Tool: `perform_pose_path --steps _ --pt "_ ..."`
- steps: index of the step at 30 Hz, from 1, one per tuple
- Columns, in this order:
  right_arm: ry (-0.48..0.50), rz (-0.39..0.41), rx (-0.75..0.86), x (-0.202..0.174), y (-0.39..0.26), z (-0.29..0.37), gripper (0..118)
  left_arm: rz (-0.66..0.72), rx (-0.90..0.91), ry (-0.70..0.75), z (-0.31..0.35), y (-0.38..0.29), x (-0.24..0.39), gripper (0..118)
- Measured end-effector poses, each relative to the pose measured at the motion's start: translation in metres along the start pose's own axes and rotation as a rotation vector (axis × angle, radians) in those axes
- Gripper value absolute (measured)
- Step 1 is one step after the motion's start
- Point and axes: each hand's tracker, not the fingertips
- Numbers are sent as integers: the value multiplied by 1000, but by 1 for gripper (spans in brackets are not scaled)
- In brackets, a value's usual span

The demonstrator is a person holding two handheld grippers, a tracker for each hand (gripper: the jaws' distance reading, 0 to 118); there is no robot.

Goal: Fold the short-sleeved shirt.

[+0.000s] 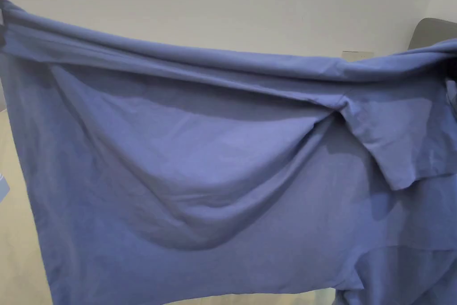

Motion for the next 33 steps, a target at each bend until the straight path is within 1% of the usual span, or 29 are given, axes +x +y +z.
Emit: perform_pose_path --steps 2,5,8,11,18,21,24,26,29,33 --pt "-5 8 4 0 7 -18 10 -10 -4 -1 -20 6 -2 4" --pt "-26 56 3 -4 14 -51 10 -27 -9 4 -46 13 -2 4" --pt "-21 85 -6 -8 20 -88 10 -28 -19 20 -72 16 -2 4" --pt "-36 136 -19 -15 23 -128 10 -39 -32 35 -102 19 -4 4" --pt "-30 190 -40 -33 12 -210 10 -64 -33 99 -160 15 -11 4" --pt "-21 200 -67 -37 -9 -235 10 -77 -41 108 -170 2 -14 4" --pt "18 187 -149 -42 -43 -251 10 -96 -75 126 -173 -24 -19 4" --pt "54 204 -208 -45 -76 -256 10 -100 -148 129 -170 -52 -23 4" --pt "84 255 -295 -51 -123 -250 10 -96 -250 116 -157 -103 -31 4" --pt "150 231 -489 -54 -198 -226 10 -126 -430 103 -117 -182 -39 4"
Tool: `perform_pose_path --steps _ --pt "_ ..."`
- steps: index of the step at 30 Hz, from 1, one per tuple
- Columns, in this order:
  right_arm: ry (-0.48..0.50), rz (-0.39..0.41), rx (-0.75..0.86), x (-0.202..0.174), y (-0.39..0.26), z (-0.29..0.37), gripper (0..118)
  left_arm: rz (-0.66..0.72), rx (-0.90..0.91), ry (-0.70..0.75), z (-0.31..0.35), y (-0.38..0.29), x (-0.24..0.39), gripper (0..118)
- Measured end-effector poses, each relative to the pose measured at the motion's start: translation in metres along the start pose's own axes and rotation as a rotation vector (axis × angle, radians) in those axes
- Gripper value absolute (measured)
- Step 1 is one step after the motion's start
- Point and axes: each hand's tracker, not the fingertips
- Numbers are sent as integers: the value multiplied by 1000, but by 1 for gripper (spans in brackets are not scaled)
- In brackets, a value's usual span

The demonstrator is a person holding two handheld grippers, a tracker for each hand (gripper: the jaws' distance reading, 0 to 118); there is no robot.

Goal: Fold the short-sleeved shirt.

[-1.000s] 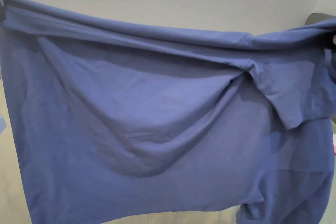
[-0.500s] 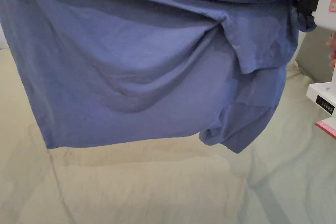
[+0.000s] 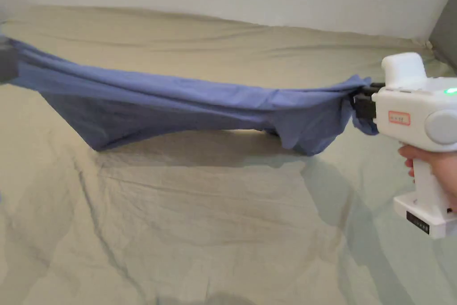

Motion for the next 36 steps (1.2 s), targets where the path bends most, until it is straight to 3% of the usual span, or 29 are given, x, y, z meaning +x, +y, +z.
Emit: perform_pose_path --steps 4,7,11,15,22,27,29,30,31,32,33,34,36 --pt "66 4 -197 -21 -85 6 10 -16 -225 -19 14 -106 -3 4" --pt "108 -29 -352 -31 -141 23 10 -126 -430 -59 23 -179 -2 4" --pt "179 -49 -526 -40 -201 49 10 -160 -584 -85 46 -241 -11 4" --pt "189 13 -607 -54 -235 79 10 -206 -627 -89 68 -256 -14 4" --pt "198 -61 -654 -58 -255 125 10 -256 -701 -148 88 -271 -29 4" --pt "197 -42 -715 -62 -266 139 11 -308 -772 -196 100 -283 -25 4" --pt "189 -34 -704 -61 -271 137 26 -321 -763 -197 101 -286 -15 7" --pt "154 -41 -671 -60 -272 135 48 -323 -740 -189 98 -285 -13 19" --pt "134 -76 -656 -60 -270 135 85 -319 -708 -166 96 -281 -11 48" --pt "110 -105 -638 -57 -265 135 99 -305 -677 -147 93 -274 -9 77" --pt "125 -157 -604 -53 -259 136 102 -277 -652 -148 90 -270 -5 99" --pt "118 -207 -541 -48 -251 138 102 -230 -616 -163 87 -261 -2 99" --pt "106 -265 -432 -43 -225 151 102 -154 -510 -202 84 -240 5 112"
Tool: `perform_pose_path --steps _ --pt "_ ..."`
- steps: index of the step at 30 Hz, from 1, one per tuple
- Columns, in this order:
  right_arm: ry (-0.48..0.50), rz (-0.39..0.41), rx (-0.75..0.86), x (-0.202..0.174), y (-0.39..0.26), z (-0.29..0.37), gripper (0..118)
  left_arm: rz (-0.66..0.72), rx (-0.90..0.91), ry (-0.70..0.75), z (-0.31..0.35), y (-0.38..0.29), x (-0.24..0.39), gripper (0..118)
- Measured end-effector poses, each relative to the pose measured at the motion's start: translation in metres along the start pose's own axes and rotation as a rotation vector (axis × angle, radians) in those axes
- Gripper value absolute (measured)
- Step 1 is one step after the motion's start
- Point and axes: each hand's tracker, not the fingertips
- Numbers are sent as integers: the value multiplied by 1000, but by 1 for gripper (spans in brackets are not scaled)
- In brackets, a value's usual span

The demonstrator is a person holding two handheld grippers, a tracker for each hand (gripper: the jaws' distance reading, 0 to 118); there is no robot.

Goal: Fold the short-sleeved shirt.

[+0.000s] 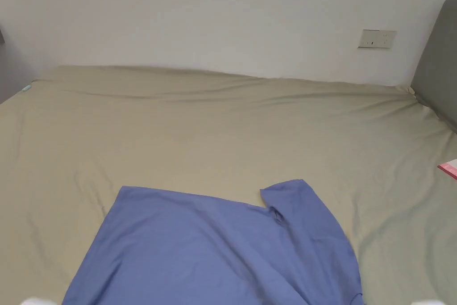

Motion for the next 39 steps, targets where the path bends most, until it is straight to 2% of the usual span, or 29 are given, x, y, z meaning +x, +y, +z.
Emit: perform_pose_path --steps 1,4,7,9,12,13,14,15,16,17,18,20,23,30,34,36,38,39 --pt "-27 -29 63 -3 13 10 102 15 69 -15 8 15 7 116" --pt "-65 -48 282 -22 50 52 102 29 220 -4 29 58 22 116" --pt "-120 2 503 -49 84 94 102 104 418 -41 64 98 36 116" --pt "-152 42 595 -72 102 118 102 151 563 -54 95 122 45 115" --pt "-196 83 725 -99 123 147 96 100 766 73 146 150 68 112" --pt "-198 97 765 -109 127 155 89 68 823 126 161 158 78 104" --pt "-205 123 791 -119 130 160 74 48 861 168 173 164 86 91" --pt "-221 147 810 -123 133 161 51 36 890 194 182 168 94 70" --pt "-247 173 853 -132 133 163 11 35 901 195 189 173 101 37" --pt "-295 199 887 -140 133 162 2 29 909 183 191 178 105 16" --pt "-299 221 913 -146 132 161 2 29 915 177 193 180 109 7" --pt "-310 261 905 -151 135 152 2 18 931 169 196 184 120 0" --pt "-293 238 897 -154 136 137 2 6 918 158 187 190 127 0" --pt "-311 266 816 -147 141 88 2 -21 802 108 123 195 127 0" --pt "-295 239 711 -135 140 47 2 -29 563 69 26 188 111 0" --pt "-294 230 664 -128 139 28 2 -42 403 -1 -32 179 96 0" --pt "-326 238 616 -116 141 5 2 -66 238 83 -87 172 83 0" --pt "-338 237 602 -112 141 -2 2 -58 211 63 -109 171 75 0"
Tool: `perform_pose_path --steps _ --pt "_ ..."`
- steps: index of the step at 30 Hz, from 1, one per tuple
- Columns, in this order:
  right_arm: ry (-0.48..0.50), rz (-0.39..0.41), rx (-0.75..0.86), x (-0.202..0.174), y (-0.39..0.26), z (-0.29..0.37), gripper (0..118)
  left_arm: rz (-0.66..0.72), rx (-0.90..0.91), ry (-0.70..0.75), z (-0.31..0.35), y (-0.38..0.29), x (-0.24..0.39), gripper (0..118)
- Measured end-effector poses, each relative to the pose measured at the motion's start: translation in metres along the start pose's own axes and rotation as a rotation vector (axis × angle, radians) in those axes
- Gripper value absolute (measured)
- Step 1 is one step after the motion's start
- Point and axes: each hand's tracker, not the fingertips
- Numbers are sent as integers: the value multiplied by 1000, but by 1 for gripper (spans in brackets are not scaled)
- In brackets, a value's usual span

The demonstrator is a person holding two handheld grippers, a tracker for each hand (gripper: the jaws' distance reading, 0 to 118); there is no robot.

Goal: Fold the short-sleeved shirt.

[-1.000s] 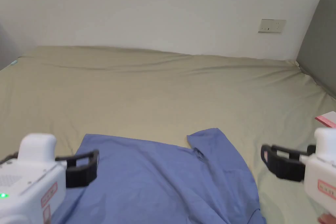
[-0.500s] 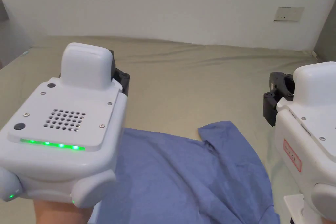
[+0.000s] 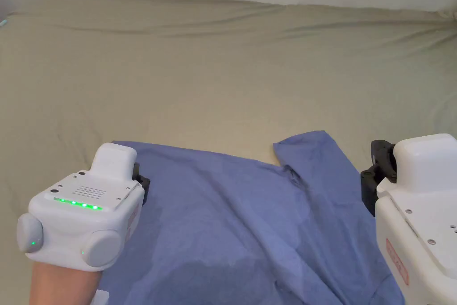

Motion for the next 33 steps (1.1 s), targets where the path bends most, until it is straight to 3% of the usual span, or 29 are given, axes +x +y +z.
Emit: perform_pose_path --steps 3,4,5,7,8,10,16,17,18,20,21,22,23,24,25,26,30,31,32,33 --pt "-12 -10 -55 11 -11 -27 2 67 -82 23 -63 -4 -28 0" --pt "-15 -18 -69 14 -13 -34 2 84 -106 38 -85 -1 -38 7" --pt "-21 -19 -79 17 -16 -41 2 115 -144 42 -107 2 -46 32" --pt "-35 -1 -108 21 -19 -53 2 145 -247 68 -146 8 -63 106" --pt "-37 11 -122 21 -19 -58 2 173 -245 55 -161 10 -69 111" --pt "-34 40 -146 22 -22 -70 2 214 -217 36 -183 18 -77 110" --pt "-31 53 -174 28 -19 -84 2 131 -188 102 -220 43 -91 107" --pt "-30 46 -179 29 -19 -84 2 134 -219 58 -229 42 -93 100" --pt "-31 45 -183 28 -19 -84 2 142 -260 36 -228 39 -88 84" --pt "-30 40 -189 31 -20 -85 2 146 -297 -43 -235 26 -79 79" --pt "-26 38 -194 31 -20 -86 2 159 -219 -4 -224 28 -76 74" --pt "-22 38 -197 31 -20 -86 2 135 -254 -15 -217 33 -72 64" --pt "-20 40 -201 31 -19 -86 2 119 -258 -80 -215 38 -66 43" --pt "-19 42 -205 34 -19 -87 2 85 -259 -102 -214 42 -59 14" --pt "-15 45 -209 34 -18 -88 2 5 -264 -51 -208 46 -51 1" --pt "-8 48 -218 36 -16 -89 2 -52 -253 -24 -202 47 -48 1" --pt "27 3 -239 50 -11 -91 2 19 -138 -26 -158 46 -60 1" --pt "24 0 -244 54 -10 -93 8 48 -84 -24 -138 46 -65 1" --pt "18 -1 -255 60 -12 -98 23 69 -43 -29 -119 45 -68 1" --pt "21 -1 -269 64 -12 -102 50 79 -11 -31 -102 45 -69 1"
